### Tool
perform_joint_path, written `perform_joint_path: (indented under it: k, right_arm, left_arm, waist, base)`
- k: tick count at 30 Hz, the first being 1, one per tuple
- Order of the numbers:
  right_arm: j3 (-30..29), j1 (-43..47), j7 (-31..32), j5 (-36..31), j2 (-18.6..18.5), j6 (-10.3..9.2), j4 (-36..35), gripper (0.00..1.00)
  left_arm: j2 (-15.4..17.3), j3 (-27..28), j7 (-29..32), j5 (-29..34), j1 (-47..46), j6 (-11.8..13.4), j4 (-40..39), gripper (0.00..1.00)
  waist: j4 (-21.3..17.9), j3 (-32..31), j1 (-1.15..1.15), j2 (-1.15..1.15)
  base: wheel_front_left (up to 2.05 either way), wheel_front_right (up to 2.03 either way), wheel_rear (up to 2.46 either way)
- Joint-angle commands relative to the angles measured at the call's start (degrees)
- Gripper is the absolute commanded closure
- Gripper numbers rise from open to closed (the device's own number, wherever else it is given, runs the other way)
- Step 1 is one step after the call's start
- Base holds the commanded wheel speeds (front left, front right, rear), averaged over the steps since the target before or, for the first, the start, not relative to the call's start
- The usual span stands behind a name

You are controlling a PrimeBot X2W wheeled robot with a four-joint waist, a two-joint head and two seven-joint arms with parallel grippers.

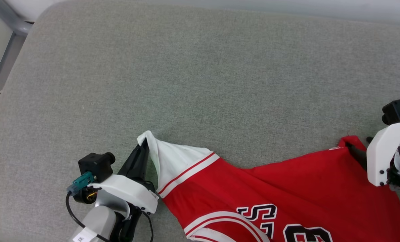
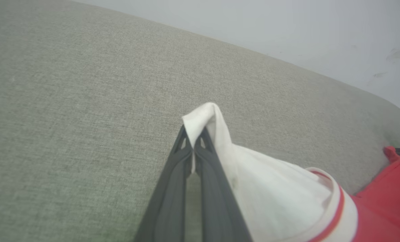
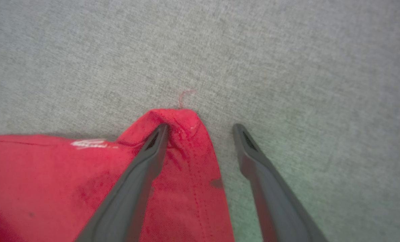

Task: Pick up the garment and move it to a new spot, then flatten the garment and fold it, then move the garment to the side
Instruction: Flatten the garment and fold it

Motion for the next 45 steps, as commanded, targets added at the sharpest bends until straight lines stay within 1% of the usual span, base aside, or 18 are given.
perform_joint_path:
  k: [1,4,5,6,7,9,12,16,19,25,30,35,39,40,45]
  right_arm:
    - [2.10,1.30,1.92,0.69,0.58,-0.02,2.40,0.00]
    - [4.56,2.81,4.90,3.22,0.93,-0.01,5.44,0.00]
    - [5.25,3.00,5.70,3.98,1.06,-0.01,6.06,0.28]
    - [5.95,2.90,6.10,4.71,1.13,0.07,6.28,0.73]
    - [6.36,2.85,6.30,5.54,1.41,0.07,6.46,1.00]
    - [7.08,1.91,5.75,5.90,1.26,0.08,6.14,1.00]
    - [6.37,-0.44,3.55,5.87,0.11,0.05,5.50,1.00]
    - [4.27,-3.09,0.82,4.90,-1.11,-0.07,4.75,1.00]
    - [2.74,-4.84,-0.68,4.37,-0.43,-0.05,4.44,1.00]
    - [0.19,-7.49,-4.74,1.29,1.36,-0.05,5.13,1.00]
    - [-1.42,-12.52,-7.67,-1.66,4.27,-0.06,7.47,1.00]
    - [-3.01,-20.30,-11.79,-4.25,6.83,-0.06,10.38,1.00]
    - [-5.06,-27.85,-15.53,-6.71,8.36,-0.06,13.13,1.00]
    - [-5.06,-27.85,-15.53,-6.71,8.36,-0.06,13.13,1.00]
    - [-7.89,-39.72,-20.02,-10.04,10.06,-0.06,15.30,1.00]
  left_arm:
    - [-0.12,0.07,-0.47,0.28,-0.83,-0.32,0.37,1.00]
    - [-0.62,0.03,-0.73,0.23,-1.40,-0.49,1.07,1.00]
    - [-0.77,0.07,-0.82,0.20,-1.46,-0.58,1.30,1.00]
    - [-0.88,0.11,-0.95,0.17,-1.47,-0.67,1.53,1.00]
    - [-0.90,0.17,-0.94,0.13,-1.34,-0.75,1.78,1.00]
    - [-0.72,0.28,-1.08,0.09,-1.07,-0.82,2.21,1.00]
    - [-0.30,0.40,-1.14,0.26,-1.19,-0.88,2.39,1.00]
    - [1.61,0.11,-0.64,1.37,-2.03,-1.05,2.33,1.00]
    - [3.23,0.63,0.05,1.69,-3.01,-0.68,2.02,1.00]
    - [7.17,1.62,2.61,2.49,-7.72,-1.36,1.29,1.00]
    - [9.74,3.85,4.74,1.72,-14.92,-1.52,2.05,1.00]
    - [11.38,3.92,8.05,2.95,-25.05,-1.97,3.73,1.00]
    - [12.22,3.39,9.17,4.98,-34.74,-2.34,7.45,1.00]
    - [12.22,3.39,9.17,4.98,-34.74,-2.34,7.45,1.00]
    - [13.40,2.93,9.47,7.47,-48.55,-3.19,13.75,1.00]
  waist:
    - [0.68,0.70,-0.01,0.00]
    - [0.90,0.78,-0.01,0.00]
    - [0.86,0.76,-0.01,0.00]
    - [0.76,0.67,-0.01,0.00]
    - [0.59,0.43,-0.01,0.00]
    - [0.19,-0.15,-0.01,0.00]
    - [-0.41,-1.35,-0.01,0.00]
    - [-1.64,-3.08,-0.01,0.00]
    - [-3.19,-4.72,-0.01,0.00]
    - [-6.90,-7.58,-0.01,0.00]
    - [-10.52,-7.87,-0.01,0.00]
    - [-12.88,-5.80,-0.01,0.00]
    - [-14.12,-3.69,-0.01,0.00]
    - [-14.12,-3.69,-0.01,0.00]
    - [-15.36,0.45,-0.01,0.00]
  base:
    - [0.00,0.00,0.00]
    - [0.00,0.00,0.00]
    - [0.00,0.00,0.00]
    - [0.00,0.00,0.00]
    - [0.00,0.00,0.00]
    - [0.00,0.00,0.00]
    - [0.00,0.00,0.00]
    - [0.00,0.00,0.00]
    - [0.00,0.00,0.00]
    - [0.00,0.00,0.00]
    - [0.00,0.00,0.00]
    - [0.00,0.00,0.00]
    - [0.00,0.00,0.00]
    - [0.00,0.00,0.00]
    - [0.00,0.00,0.00]
